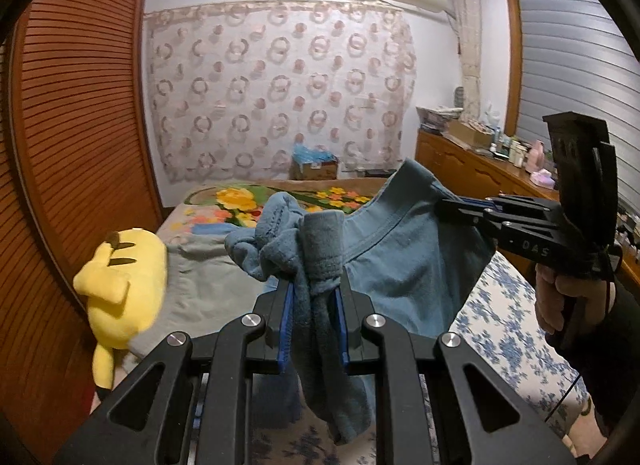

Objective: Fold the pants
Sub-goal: 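Lift the folded shorts with both grippers toward the denim clothes stack, then carry the teal shorts over the denim stack with both grippers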

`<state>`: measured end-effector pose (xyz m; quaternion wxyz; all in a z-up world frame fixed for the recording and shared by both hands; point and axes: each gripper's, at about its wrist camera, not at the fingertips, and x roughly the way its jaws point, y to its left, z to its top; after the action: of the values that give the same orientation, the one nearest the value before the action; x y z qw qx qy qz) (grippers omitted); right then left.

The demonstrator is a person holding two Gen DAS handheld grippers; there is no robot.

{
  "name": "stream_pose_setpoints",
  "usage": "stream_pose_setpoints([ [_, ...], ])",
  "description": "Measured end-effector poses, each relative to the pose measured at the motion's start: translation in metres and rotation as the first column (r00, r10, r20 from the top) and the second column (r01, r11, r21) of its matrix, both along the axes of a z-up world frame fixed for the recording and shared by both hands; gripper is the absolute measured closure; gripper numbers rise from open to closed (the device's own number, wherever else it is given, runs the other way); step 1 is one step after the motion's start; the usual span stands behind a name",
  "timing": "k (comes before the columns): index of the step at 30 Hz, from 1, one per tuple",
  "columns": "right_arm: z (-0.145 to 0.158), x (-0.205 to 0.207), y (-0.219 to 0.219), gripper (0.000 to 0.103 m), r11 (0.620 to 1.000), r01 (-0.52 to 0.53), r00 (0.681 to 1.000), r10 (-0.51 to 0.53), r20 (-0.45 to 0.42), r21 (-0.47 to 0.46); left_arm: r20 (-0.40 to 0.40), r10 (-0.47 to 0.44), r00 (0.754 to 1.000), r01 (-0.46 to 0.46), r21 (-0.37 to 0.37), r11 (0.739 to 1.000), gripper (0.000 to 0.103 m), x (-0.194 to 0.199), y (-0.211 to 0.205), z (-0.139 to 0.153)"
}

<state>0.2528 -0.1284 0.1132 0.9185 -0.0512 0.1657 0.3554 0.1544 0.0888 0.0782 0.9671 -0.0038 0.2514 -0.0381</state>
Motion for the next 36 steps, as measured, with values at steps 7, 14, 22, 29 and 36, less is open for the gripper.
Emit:
stream_pose_setpoints([
  [7,-0.001,0.036,0.026,0.094,0.999,-0.040,0.998,0.040,0.041,-0.004,0.037,0.054,0.998,-0.054,0.002,0.999,0.084,0.003,0.027,0.010],
  [14,-0.007,0.067,0.051,0.094,0.997,-0.079,0.995,0.079,0.068,-0.014,0.043,0.105,0.994,-0.104,-0.017,0.994,0.084,0.007,0.049,0.003],
  [22,-0.026,0.106,0.088,0.094,0.989,-0.131,0.990,0.134,0.049,-0.063,-0.003,0.170,0.985,-0.170,-0.052,0.984,0.084,0.014,0.075,-0.025],
  [29,-0.025,0.137,0.119,0.094,0.975,-0.205,0.978,0.208,0.033,-0.080,-0.008,0.234,0.972,-0.234,-0.063,0.970,0.084,0.011,0.086,-0.035],
  [36,-0.035,0.164,0.148,0.094,0.960,-0.255,0.967,0.256,-0.001,-0.114,-0.063,0.278,0.959,-0.283,-0.100,0.954,0.082,0.014,0.099,-0.060],
])
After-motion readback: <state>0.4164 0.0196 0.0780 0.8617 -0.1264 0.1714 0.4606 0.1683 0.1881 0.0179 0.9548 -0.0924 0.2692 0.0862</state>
